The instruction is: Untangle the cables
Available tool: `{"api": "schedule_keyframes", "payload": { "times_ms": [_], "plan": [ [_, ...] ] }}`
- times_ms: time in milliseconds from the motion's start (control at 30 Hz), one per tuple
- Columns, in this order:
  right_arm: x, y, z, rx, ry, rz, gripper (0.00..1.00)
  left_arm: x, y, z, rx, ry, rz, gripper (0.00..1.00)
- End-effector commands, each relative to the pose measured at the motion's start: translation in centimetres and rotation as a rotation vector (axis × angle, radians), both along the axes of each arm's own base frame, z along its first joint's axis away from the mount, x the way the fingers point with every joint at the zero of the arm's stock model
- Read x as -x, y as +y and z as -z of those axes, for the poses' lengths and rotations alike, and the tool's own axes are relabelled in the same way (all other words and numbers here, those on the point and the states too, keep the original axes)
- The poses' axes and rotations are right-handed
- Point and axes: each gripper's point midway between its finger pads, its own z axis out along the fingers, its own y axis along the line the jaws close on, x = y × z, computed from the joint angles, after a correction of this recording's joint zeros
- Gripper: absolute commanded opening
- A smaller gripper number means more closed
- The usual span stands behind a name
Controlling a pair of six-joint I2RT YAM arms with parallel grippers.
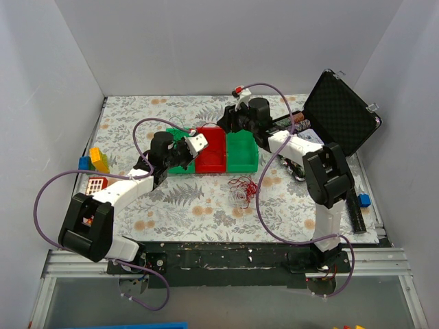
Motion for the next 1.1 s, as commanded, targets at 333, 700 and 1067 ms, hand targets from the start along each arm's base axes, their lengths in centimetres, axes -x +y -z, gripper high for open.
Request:
{"api": "schedule_keyframes", "payload": {
  "times_ms": [333,700,1067],
  "plan": [
    [0.2,1.9,1.7,-0.036,0.033,-0.090,0.46,-0.5,-0.2,-1.5,0.017,-0.045,0.001,0.00],
    [2.3,3.3,2.9,-0.031,0.064,-0.144,0.16,-1.0,-0.2,-2.1,0.032,-0.057,-0.014,0.00],
    [7.3,2.7,6.0,0.020,0.142,-0.158,0.13,-5.1,0.9,-4.3,0.131,-0.107,-0.233,0.00]
  ]
}}
